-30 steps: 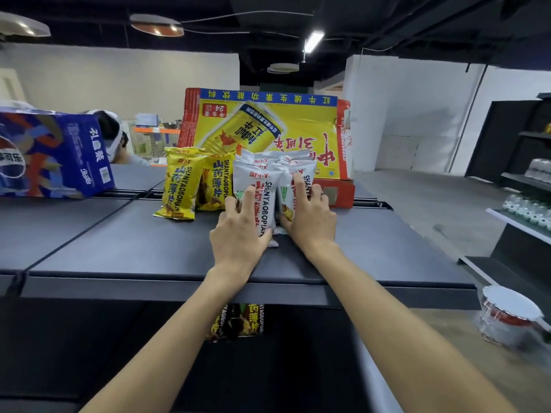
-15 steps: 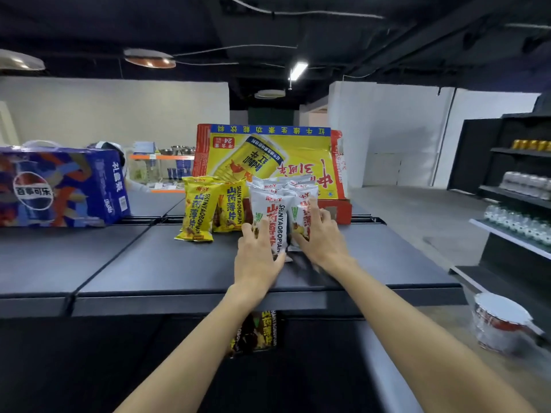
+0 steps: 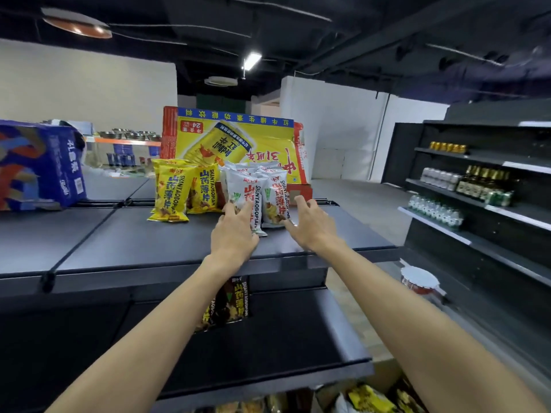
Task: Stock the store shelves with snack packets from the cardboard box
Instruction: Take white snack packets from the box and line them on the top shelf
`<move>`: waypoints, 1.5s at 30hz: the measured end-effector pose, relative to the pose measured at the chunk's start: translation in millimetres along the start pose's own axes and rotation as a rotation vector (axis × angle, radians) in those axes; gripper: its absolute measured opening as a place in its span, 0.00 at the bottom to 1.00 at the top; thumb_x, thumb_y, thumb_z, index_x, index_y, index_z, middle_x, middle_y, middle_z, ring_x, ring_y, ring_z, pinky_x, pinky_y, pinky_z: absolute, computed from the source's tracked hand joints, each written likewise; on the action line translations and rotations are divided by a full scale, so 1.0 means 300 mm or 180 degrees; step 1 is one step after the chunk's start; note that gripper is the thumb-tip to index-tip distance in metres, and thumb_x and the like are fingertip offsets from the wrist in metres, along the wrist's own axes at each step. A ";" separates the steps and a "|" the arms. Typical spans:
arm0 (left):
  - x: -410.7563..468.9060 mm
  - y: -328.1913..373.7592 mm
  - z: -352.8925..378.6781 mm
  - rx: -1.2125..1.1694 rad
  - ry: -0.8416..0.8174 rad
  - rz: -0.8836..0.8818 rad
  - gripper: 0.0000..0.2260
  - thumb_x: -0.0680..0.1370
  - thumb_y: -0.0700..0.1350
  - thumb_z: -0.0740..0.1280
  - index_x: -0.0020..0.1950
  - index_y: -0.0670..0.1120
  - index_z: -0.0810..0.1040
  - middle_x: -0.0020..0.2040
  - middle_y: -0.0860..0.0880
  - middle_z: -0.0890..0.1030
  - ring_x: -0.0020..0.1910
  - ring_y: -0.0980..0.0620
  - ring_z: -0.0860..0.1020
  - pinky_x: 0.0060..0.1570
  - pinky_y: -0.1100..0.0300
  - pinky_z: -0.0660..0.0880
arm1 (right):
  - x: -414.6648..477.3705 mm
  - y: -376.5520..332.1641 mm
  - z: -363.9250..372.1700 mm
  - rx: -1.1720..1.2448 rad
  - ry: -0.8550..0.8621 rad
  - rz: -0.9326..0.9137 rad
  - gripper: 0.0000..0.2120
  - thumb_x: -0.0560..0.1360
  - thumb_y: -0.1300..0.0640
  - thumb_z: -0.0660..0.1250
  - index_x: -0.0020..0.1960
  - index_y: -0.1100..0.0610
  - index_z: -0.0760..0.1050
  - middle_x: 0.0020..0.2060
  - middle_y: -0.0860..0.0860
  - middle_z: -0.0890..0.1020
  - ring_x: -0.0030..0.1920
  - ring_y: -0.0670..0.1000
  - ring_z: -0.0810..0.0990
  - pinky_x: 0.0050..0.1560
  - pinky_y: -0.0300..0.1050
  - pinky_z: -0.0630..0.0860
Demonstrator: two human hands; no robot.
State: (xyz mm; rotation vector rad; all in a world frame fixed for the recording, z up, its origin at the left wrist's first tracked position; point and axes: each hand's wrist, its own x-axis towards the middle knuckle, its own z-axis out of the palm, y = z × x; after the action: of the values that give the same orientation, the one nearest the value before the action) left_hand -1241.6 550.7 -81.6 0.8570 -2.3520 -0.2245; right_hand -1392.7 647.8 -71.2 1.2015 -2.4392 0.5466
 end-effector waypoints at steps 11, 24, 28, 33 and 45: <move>-0.111 0.034 -0.020 0.0296 -0.0088 0.0313 0.21 0.76 0.42 0.67 0.67 0.49 0.68 0.61 0.43 0.71 0.49 0.38 0.77 0.37 0.53 0.69 | -0.108 0.014 -0.057 -0.0294 0.0042 0.0174 0.24 0.79 0.44 0.63 0.70 0.53 0.62 0.60 0.56 0.74 0.55 0.60 0.78 0.44 0.49 0.72; -0.142 0.499 0.143 0.0263 -0.0165 0.0980 0.21 0.76 0.43 0.67 0.67 0.48 0.67 0.56 0.44 0.74 0.50 0.41 0.78 0.38 0.53 0.69 | -0.228 0.421 -0.266 -0.0288 0.0157 0.0550 0.23 0.78 0.45 0.62 0.69 0.54 0.64 0.59 0.56 0.75 0.55 0.62 0.78 0.49 0.53 0.74; -0.177 0.736 0.245 0.0201 -0.0296 0.1135 0.18 0.76 0.42 0.66 0.65 0.47 0.68 0.54 0.44 0.75 0.48 0.39 0.78 0.38 0.54 0.67 | -0.310 0.681 -0.328 -0.0412 0.0101 0.0763 0.23 0.79 0.45 0.63 0.69 0.54 0.64 0.59 0.56 0.75 0.55 0.62 0.78 0.49 0.54 0.75; -0.222 1.009 0.393 0.0037 -0.0477 0.1317 0.20 0.75 0.43 0.67 0.65 0.48 0.68 0.53 0.45 0.75 0.48 0.40 0.78 0.39 0.53 0.70 | -0.397 0.986 -0.383 -0.0538 0.0003 0.1009 0.24 0.78 0.44 0.63 0.69 0.53 0.63 0.59 0.56 0.75 0.55 0.62 0.78 0.50 0.55 0.75; -0.370 1.139 0.727 0.0046 -0.0979 0.1259 0.16 0.76 0.45 0.67 0.62 0.47 0.68 0.53 0.45 0.76 0.46 0.40 0.77 0.36 0.54 0.68 | -0.559 1.322 -0.157 -0.0251 -0.0422 0.1102 0.26 0.78 0.45 0.63 0.71 0.54 0.61 0.62 0.59 0.74 0.58 0.63 0.77 0.51 0.56 0.74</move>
State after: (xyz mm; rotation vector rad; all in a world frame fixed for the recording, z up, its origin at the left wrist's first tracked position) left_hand -1486.5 874.8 -189.6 0.3658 -2.7530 -0.1836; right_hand -1610.2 1005.4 -182.5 0.8103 -2.7748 0.4706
